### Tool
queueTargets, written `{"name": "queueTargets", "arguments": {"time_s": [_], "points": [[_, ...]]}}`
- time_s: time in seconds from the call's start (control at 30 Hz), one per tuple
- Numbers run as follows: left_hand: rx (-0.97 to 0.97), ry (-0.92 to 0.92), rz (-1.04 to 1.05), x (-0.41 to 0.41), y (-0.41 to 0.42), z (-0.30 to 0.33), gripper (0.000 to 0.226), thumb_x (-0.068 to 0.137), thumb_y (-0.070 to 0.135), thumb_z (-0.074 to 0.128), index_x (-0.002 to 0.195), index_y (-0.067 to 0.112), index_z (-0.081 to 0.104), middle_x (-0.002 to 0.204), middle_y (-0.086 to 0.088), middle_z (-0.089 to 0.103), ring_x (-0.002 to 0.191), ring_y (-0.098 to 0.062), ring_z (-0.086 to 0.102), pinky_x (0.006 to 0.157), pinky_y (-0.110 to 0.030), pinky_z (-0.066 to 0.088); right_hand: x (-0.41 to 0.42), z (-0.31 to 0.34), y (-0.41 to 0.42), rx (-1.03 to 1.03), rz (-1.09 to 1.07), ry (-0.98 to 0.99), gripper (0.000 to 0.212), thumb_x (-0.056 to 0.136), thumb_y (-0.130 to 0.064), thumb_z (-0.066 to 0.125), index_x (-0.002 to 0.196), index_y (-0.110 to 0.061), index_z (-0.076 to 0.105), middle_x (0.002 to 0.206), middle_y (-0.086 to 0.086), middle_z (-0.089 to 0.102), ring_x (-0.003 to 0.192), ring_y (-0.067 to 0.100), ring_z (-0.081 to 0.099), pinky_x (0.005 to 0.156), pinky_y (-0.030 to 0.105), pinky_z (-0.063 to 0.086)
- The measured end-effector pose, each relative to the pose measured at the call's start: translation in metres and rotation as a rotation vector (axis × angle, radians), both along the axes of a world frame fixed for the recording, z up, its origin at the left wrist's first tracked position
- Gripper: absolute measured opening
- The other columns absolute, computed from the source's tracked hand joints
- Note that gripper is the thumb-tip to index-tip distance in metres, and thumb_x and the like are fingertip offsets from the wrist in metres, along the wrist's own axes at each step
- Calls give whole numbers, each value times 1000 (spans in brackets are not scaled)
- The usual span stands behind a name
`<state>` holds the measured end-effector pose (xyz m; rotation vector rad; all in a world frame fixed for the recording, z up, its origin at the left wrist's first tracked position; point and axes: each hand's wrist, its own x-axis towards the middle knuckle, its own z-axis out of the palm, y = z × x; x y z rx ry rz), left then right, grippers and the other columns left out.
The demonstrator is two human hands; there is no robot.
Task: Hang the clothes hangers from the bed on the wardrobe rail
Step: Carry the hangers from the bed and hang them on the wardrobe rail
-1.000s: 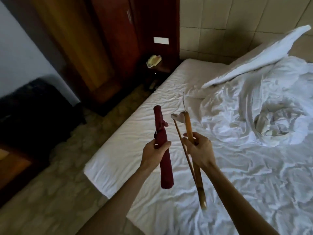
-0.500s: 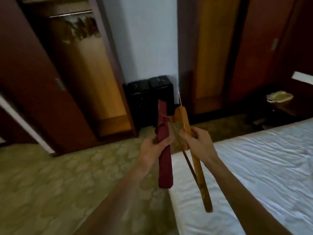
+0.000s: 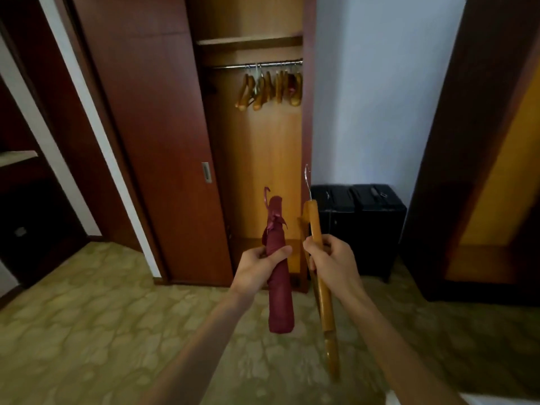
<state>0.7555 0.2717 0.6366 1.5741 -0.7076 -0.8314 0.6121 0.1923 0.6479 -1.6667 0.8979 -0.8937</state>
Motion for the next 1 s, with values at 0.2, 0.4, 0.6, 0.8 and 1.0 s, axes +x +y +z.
{"name": "queueTargets", "arguments": {"time_s": [0.2, 0.4, 0.6, 0.8, 1.0], "points": [[20, 31, 32, 113, -70, -2, 48, 80, 45, 80, 104, 5, 74, 82, -4, 69, 71, -16, 68, 67, -30, 59, 112, -2, -70, 3, 24, -13, 14, 96, -33, 62, 98, -20, 67, 68, -3, 63, 56, 5, 59, 59, 22, 48], [17, 30, 44, 221, -174, -11, 45, 79, 47, 81, 96, 7, 74, 81, -5, 68, 69, -17, 66, 64, -29, 56, 233, -13, -176, -11, 92, 3, 15, 96, -35, 62, 99, -22, 67, 68, -4, 63, 59, 6, 59, 61, 23, 47], [4, 5, 95, 340, -299, 10, 54, 79, 49, 80, 105, 1, 75, 83, -7, 72, 71, -18, 69, 63, -27, 56, 364, -1, -309, -33, 174, -21, 14, 96, -37, 63, 101, -24, 68, 66, -5, 63, 58, 6, 60, 58, 23, 50], [-17, -11, 174, 439, -393, 45, 46, 82, 47, 77, 104, 6, 74, 105, -19, 75, 80, -23, 72, 81, -40, 60, 470, 32, -416, -54, 218, -22, 16, 97, -40, 61, 99, -25, 67, 63, -7, 60, 46, -3, 51, 45, 11, 40], [-7, -42, 249, 527, -465, 74, 45, 84, 51, 72, 105, 11, 74, 104, -13, 77, 93, -27, 74, 80, -37, 58, 566, 58, -490, -36, 261, -16, 24, 96, -44, 60, 103, -23, 67, 72, -6, 65, 61, 5, 60, 58, 21, 44]]}}
